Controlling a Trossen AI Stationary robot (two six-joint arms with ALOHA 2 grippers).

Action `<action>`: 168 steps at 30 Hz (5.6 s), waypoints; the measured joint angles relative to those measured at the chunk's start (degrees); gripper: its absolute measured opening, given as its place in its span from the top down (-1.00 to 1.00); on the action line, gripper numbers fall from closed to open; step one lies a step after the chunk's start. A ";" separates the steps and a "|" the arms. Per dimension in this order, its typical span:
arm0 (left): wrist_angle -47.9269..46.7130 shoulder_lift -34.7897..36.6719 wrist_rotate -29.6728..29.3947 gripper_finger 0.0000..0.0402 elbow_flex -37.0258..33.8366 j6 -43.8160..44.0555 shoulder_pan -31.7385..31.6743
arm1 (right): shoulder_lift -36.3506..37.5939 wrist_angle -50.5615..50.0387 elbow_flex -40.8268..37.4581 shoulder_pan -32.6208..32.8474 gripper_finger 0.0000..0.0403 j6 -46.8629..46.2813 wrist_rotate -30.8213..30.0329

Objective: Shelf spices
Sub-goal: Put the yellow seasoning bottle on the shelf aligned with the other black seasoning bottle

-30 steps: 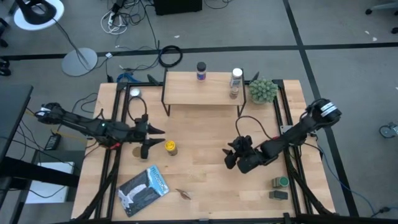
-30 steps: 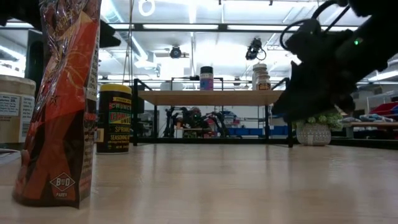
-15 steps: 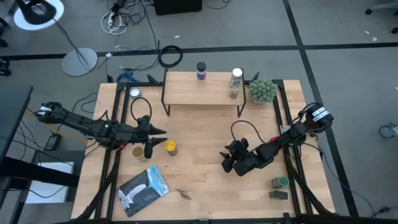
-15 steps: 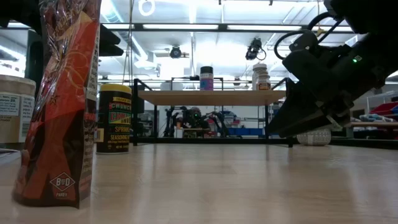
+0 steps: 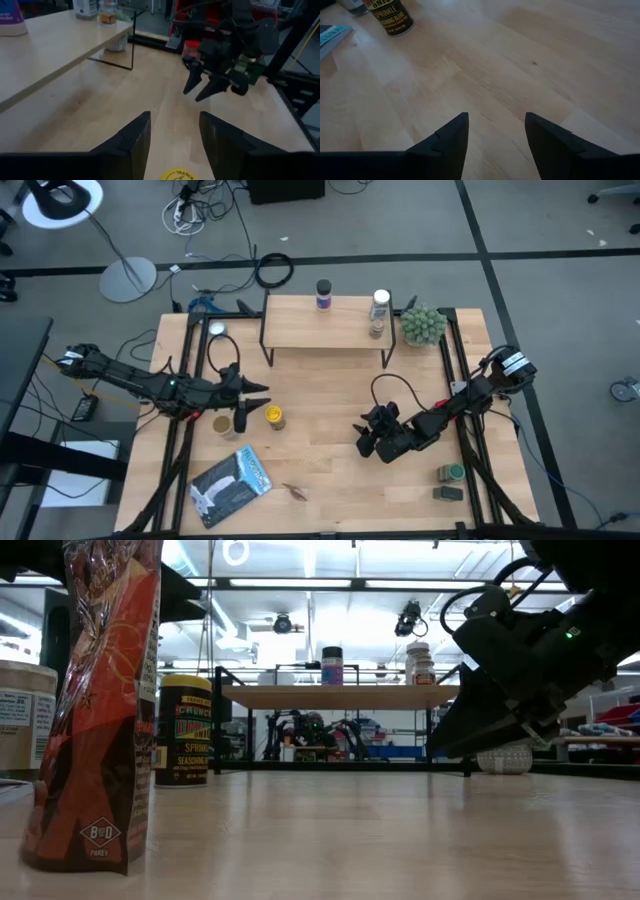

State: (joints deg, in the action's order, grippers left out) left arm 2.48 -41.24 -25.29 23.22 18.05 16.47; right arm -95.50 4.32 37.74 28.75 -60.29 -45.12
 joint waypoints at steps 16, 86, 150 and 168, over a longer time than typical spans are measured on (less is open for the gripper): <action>0.71 -1.52 2.80 -0.22 0.00 4.65 0.07 | 0.00 -0.01 0.00 0.00 0.04 0.00 0.00; -1.08 -22.93 6.31 -0.14 6.13 12.06 0.81 | -0.02 -0.07 0.00 -0.02 0.07 -0.04 0.02; 1.03 -34.09 5.61 -0.23 6.14 17.37 0.48 | -0.02 0.28 0.00 -0.01 0.07 0.00 0.31; 5.74 -34.07 5.96 -0.13 6.49 13.82 0.35 | -0.02 0.28 0.01 -0.02 0.07 0.01 0.31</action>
State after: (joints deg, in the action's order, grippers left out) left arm 8.22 -75.32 -19.33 29.71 31.87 16.82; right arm -95.53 4.60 37.74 28.73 -60.28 -44.82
